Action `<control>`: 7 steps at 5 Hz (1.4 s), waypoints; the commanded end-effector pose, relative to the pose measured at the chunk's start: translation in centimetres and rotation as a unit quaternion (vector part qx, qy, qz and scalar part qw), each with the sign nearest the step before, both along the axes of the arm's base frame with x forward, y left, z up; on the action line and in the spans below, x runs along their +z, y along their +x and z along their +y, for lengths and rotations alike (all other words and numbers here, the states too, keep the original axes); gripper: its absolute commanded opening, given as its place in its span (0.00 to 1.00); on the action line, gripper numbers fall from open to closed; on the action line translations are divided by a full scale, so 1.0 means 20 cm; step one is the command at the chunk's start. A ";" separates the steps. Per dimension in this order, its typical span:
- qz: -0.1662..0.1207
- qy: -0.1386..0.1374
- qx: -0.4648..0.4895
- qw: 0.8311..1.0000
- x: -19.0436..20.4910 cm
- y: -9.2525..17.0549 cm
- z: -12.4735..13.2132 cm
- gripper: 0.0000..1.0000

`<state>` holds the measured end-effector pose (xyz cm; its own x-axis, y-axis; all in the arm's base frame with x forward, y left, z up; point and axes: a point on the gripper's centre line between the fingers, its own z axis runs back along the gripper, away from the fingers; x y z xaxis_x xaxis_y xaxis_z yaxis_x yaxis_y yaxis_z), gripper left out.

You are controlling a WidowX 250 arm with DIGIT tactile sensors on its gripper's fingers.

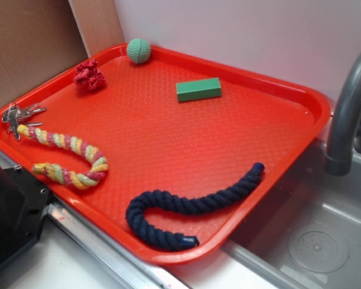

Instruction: Grab the silver keys.

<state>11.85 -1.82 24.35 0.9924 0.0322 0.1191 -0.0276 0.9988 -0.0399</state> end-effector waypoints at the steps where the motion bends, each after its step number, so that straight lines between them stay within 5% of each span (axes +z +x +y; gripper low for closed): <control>1: 0.000 0.000 0.000 1.000 0.00 0.00 0.00 1.00; 3: -0.005 0.058 0.248 0.967 -0.35 0.13 0.49 1.00; 5: 0.045 0.131 0.323 0.936 -0.75 0.06 0.80 1.00; 7: 0.081 0.093 0.345 0.930 -0.96 -0.10 0.78 1.00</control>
